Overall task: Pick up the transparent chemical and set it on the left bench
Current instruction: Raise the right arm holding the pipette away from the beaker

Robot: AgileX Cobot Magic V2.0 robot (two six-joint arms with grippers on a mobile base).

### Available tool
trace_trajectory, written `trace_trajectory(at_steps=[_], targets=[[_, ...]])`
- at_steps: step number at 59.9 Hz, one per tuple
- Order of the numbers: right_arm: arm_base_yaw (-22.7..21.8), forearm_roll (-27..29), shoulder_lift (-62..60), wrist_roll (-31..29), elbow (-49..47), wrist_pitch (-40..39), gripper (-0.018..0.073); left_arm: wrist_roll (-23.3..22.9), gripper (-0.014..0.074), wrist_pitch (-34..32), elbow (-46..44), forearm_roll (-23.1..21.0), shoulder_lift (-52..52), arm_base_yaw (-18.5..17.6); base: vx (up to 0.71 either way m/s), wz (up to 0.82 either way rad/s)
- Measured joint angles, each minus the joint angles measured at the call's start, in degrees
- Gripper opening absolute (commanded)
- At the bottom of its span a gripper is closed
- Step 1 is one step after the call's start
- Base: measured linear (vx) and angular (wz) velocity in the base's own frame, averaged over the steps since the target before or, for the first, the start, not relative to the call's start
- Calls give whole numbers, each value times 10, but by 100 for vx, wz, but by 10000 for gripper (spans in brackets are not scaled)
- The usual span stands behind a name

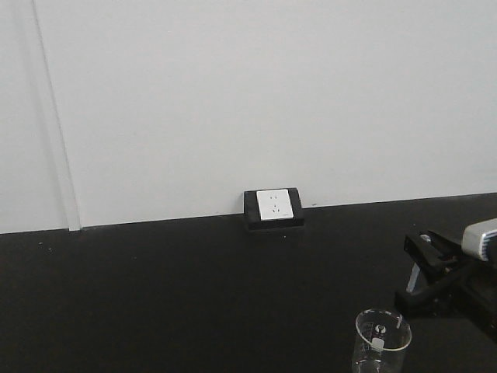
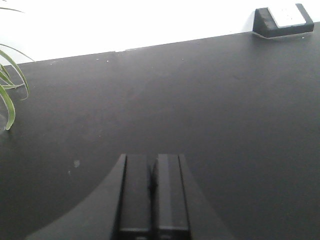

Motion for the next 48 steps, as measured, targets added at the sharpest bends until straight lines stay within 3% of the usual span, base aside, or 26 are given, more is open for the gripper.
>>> trace_trajectory(at_steps=[7, 23, 48], targets=[[21, -52, -115, 23, 61, 38, -3, 0, -4, 0, 0, 0, 0, 0, 0, 0], [25, -61, -327, 42, 175, 63, -3, 0, -4, 0, 0, 0, 0, 0, 0, 0], [25, -61, -422, 43, 248, 77, -3, 0, -4, 0, 0, 0, 0, 0, 0, 0]])
